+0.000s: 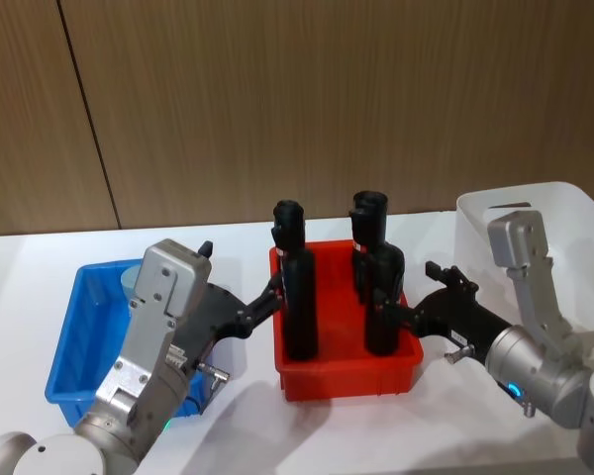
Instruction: Pick the cotton swabs from the blue box and place them into the white box.
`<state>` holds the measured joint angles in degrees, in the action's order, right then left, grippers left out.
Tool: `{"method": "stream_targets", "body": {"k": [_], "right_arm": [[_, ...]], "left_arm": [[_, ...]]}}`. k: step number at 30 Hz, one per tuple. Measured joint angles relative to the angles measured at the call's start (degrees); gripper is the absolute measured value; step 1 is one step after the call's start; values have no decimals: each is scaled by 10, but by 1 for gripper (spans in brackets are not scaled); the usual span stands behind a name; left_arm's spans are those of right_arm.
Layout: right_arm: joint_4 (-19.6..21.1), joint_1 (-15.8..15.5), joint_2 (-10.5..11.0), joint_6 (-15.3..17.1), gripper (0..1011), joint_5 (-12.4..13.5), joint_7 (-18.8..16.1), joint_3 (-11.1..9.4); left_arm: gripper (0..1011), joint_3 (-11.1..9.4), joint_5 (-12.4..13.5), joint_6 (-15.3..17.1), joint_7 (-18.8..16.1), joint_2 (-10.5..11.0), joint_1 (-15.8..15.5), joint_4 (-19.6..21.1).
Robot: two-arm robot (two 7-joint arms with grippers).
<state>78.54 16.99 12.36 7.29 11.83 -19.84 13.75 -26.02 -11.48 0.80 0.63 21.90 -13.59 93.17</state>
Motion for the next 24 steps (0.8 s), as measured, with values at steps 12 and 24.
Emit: {"method": "stream_targets", "body": {"k": [12, 24], "right_arm": [[-62, 33, 1, -17, 1001, 6, -36, -12], [-138, 79, -6, -47, 1001, 8, -82, -15]], "left_arm": [[1004, 0, 0, 0, 0, 0, 0, 0], [1004, 0, 0, 0, 0, 0, 0, 0]]}}
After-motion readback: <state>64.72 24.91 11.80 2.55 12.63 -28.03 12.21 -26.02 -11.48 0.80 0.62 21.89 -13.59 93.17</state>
